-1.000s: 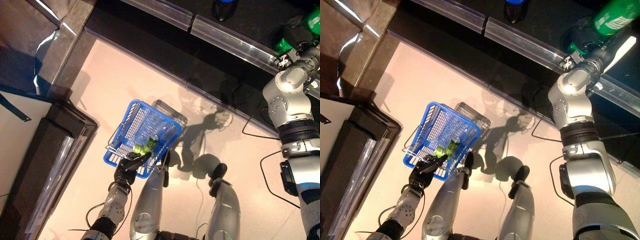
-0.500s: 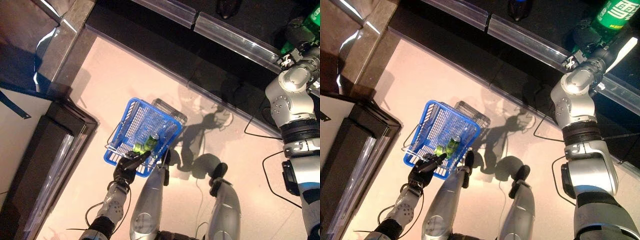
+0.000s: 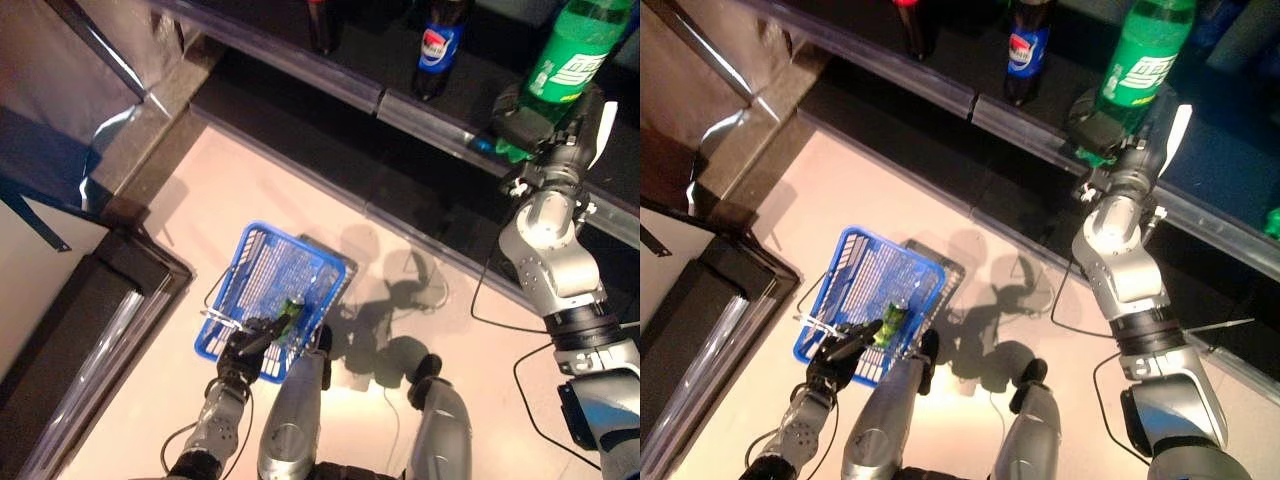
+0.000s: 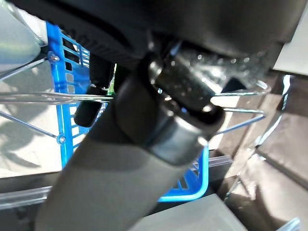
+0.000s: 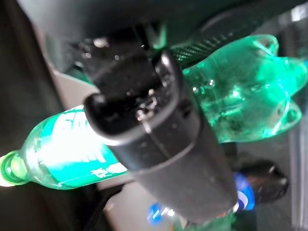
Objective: Pick up the drink and place into the basket.
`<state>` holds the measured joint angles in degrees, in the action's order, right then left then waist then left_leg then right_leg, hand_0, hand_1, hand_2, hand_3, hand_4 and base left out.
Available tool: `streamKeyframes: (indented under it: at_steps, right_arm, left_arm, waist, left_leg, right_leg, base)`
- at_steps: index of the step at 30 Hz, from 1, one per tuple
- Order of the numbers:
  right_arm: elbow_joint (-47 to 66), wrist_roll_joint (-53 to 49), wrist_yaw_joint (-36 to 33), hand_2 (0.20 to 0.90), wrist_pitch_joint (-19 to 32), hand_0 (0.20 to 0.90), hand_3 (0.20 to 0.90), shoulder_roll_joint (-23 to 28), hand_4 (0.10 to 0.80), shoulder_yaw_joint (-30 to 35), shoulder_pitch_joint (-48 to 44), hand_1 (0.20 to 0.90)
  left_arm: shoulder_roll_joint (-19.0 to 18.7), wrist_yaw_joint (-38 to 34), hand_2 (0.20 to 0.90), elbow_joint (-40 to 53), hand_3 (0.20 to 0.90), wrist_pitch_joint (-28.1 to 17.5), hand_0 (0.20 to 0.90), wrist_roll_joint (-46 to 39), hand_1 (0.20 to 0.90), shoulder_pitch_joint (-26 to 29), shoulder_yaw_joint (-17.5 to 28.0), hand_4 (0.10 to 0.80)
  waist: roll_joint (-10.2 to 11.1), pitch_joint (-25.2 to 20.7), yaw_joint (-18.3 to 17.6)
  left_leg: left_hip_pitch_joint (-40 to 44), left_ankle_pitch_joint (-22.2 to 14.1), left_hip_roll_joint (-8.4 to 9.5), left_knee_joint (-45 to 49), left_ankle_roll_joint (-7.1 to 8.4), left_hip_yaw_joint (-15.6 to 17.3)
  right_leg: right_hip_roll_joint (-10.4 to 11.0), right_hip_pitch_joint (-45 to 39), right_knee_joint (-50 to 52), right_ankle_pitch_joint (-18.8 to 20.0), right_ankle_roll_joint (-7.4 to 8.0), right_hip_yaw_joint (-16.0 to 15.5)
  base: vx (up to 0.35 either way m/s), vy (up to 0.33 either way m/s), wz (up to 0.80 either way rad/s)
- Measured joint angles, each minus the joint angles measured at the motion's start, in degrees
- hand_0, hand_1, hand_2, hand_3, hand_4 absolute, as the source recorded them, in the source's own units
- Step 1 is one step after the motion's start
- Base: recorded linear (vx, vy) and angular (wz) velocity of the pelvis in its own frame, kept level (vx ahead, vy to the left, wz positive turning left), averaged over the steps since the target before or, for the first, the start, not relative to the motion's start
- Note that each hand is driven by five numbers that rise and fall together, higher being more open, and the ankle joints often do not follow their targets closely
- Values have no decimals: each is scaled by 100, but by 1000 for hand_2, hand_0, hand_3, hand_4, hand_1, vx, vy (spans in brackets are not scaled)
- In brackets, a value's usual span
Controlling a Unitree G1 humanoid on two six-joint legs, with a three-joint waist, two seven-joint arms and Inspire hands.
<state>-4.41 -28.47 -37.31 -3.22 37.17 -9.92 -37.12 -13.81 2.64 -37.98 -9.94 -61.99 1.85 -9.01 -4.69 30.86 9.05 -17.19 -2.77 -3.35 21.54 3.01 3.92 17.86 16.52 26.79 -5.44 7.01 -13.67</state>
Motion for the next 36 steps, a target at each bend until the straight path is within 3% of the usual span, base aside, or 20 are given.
streamKeyframes:
  at_steps: [5, 9, 13, 20, 22, 36]
  right_arm:
    - [653, 153, 606, 300, -47, 300, 200, -27, 100, 2, 569, 300]
    - [1109, 129, 936, 300, -265, 300, 200, -129, 100, -11, 1007, 300]
    - [1533, 73, 1359, 300, -373, 300, 200, -267, 100, -92, 1424, 300]
    - [1864, -91, 1913, 300, -514, 300, 200, -481, 100, -938, 1499, 300]
    - [1984, -103, 2020, 300, -520, 300, 200, -601, 100, -1179, 1510, 300]
    - [2125, -599, 1355, 300, -522, 300, 200, -995, 100, -1831, 1445, 300]
  left_arm:
    - [26, 44, 300, 141, 200, 9, 300, 10, 300, -250, 185, 100]
    - [99, 8, 300, 308, 200, 125, 300, 55, 300, -367, 322, 100]
    - [87, -58, 300, 1187, 200, 241, 300, 202, 300, -649, 316, 100]
    - [50, -67, 300, 2426, 200, 513, 300, 255, 300, -836, 293, 100]
    - [-70, -41, 300, 2795, 200, 688, 300, 263, 300, -886, 268, 100]
    - [-843, 412, 300, 4220, 200, 1304, 300, 233, 300, -951, 57, 100]
  waist:
    - [30, -18, -130]
    - [29, -24, -187]
    - [34, -31, -184]
    - [29, -47, -89]
    - [30, -49, 99]
    - [29, -65, 733]
  left_leg:
    - [489, 214, -53, -469, 119, -41]
    - [826, 288, -92, -724, 222, -30]
    - [1013, 310, -176, -917, 260, -95]
    - [1230, 364, -204, -1088, 335, -311]
    - [1315, 394, -208, -1161, 350, -351]
    - [1383, 441, -81, -1256, 411, -922]
  right_leg:
    - [-79, -286, -23, -101, -107, -29]
    - [-144, -543, -112, -134, -74, -50]
    - [-244, -757, -241, -164, -83, -167]
    - [-314, -1147, -399, -257, -67, -338]
    - [-321, -1227, -390, -294, -69, -367]
    - [-239, -1638, -303, -611, -15, -803]
  base:
    - [47, -9, -1]
    - [48, -20, -3]
    - [21, -54, 8]
    - [24, -45, 16]
    - [31, -33, 13]
    - [19, -38, 22]
